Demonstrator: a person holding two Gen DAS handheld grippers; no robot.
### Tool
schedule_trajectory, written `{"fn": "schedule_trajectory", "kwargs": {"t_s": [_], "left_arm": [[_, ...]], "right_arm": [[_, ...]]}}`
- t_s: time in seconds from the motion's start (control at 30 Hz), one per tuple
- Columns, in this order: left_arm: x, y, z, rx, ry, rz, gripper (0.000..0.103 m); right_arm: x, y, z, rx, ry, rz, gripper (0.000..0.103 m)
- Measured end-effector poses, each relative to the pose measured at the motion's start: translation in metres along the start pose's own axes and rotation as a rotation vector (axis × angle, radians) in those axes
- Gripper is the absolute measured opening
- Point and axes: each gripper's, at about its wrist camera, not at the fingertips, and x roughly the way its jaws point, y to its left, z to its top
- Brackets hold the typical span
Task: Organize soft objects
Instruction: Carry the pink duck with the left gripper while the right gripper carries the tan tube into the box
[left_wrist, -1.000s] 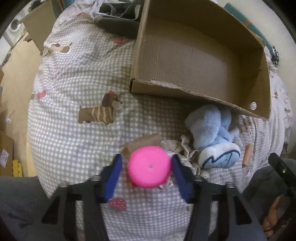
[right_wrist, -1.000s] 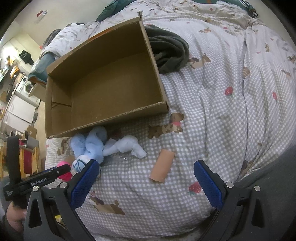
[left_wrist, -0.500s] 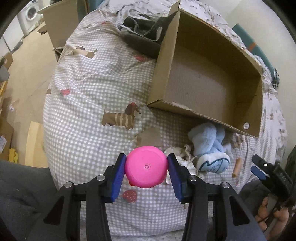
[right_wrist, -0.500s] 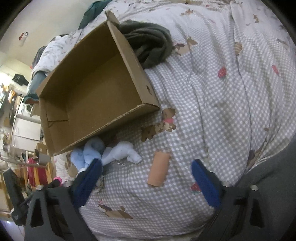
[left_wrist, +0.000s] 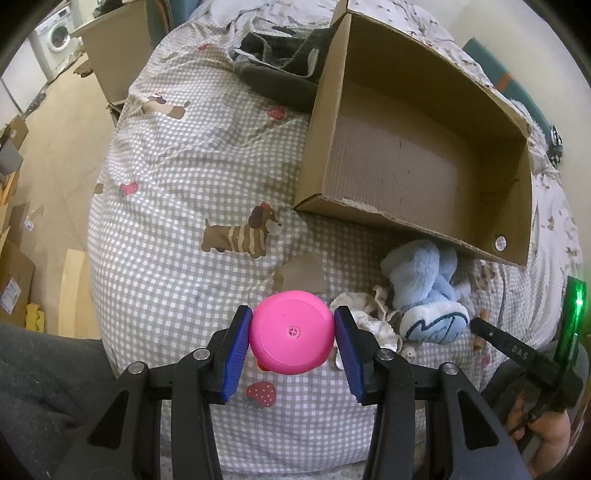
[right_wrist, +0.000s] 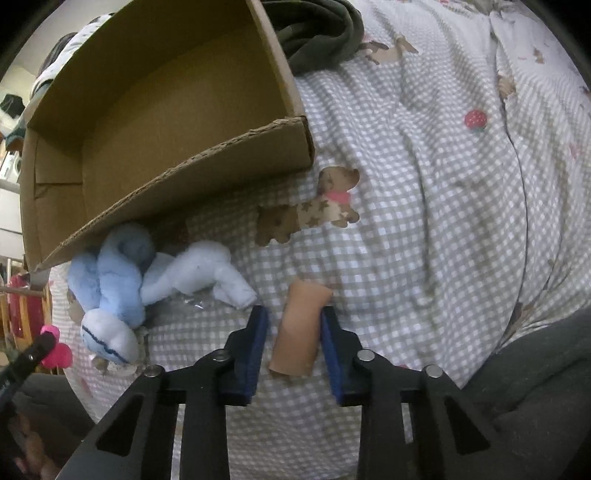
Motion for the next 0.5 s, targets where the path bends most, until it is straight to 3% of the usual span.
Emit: {"fn": "schedule_trajectory", "kwargs": {"t_s": [0.03, 0.1, 0.33, 0.5], "left_arm": [[0.000, -0.001, 0.000, 0.005, -0.003, 0.007, 0.042], [0.000, -0.001, 0.000, 0.008, -0.007, 0.013, 0.042], [0.002, 0.003, -0.001, -0.001, -0.011, 0.029, 0.042], [0.000, 0.001, -0.001, 0.009, -0.028, 0.044, 0.042]], "right_arm": [[-0.001, 0.003, -0.003, -0.005, -0.013, 0.001, 0.016], [-0.007, 0.007, -0.011, -0.011, -0.045, 0.010, 0.010], [-0.047, 0.007, -0.014, -0.037, -0.219, 0.141, 0.009], [-0.065, -0.012, -0.021, -0.031, -0.288, 0.230, 0.009]]}}
